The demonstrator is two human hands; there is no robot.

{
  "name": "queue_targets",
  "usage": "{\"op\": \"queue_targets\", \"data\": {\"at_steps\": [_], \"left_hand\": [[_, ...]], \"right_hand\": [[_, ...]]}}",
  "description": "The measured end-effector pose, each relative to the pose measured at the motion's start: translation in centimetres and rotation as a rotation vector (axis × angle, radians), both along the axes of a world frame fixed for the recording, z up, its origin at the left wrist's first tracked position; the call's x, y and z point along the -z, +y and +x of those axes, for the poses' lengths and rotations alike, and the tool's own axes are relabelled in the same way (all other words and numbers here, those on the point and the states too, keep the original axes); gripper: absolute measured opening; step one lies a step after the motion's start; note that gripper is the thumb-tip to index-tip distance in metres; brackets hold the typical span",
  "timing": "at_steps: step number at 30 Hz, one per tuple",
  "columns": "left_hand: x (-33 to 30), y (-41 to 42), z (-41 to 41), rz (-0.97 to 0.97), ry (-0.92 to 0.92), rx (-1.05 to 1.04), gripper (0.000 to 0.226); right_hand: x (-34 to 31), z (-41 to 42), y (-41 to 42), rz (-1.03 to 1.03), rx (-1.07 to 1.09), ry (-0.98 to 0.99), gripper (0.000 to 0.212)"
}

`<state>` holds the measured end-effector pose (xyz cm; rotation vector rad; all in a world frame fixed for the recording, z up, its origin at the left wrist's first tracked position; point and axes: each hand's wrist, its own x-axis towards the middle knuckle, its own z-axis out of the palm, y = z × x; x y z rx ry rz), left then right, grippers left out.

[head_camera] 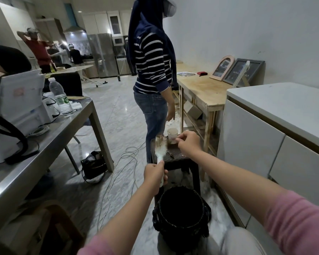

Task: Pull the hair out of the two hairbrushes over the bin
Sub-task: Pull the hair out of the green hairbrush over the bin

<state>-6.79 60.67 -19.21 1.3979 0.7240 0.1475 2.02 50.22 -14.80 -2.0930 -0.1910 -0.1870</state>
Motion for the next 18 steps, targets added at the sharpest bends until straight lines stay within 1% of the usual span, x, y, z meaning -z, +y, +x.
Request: {"op": "queue_targets", "data": {"at_steps": [2,4,7,9,10,14,16,18], "left_hand": [[0.0,0.2,0.0,-0.017,0.014,-0.037,0.032],[0.1,0.5,0.0,-0.063,0.022,-0.092,0.024],[0.7,1.8,-0.1,-0.138,0.036,-0.232,0.016],[1.5,3.1,-0.3,-0.15,0.045,-0.304,0.024],[1.8,3.7,-0.4,-0.146,0.05,-0.324,0.026],[2.0,4.7,-1.1,-0.111,0.065,-0.398,0.015],[1.9,4.9,-1.0,-0.093,0.073,-0.405,0.011],[1.9,4.9,-0.9,-0.084,0.073,-0.387,0.012]], "right_hand": [[-0.1,0.1,-0.2,0.038,0.02,0.009,0.009],[-0.2,0.2,-0.6,0.083,0.046,0.021,0.011],[-0.4,0.5,-1.7,0.149,0.12,0.033,0.009],[-0.4,0.9,-2.7,0.182,0.177,0.034,0.006],[-0.5,1.1,-3.2,0.186,0.201,0.031,0.008],[-0.1,1.4,-4.6,0.163,0.243,0.048,0.008],[0.2,1.5,-4.8,0.148,0.241,0.07,0.014],[0.5,1.4,-4.7,0.115,0.23,0.095,0.018]]}}
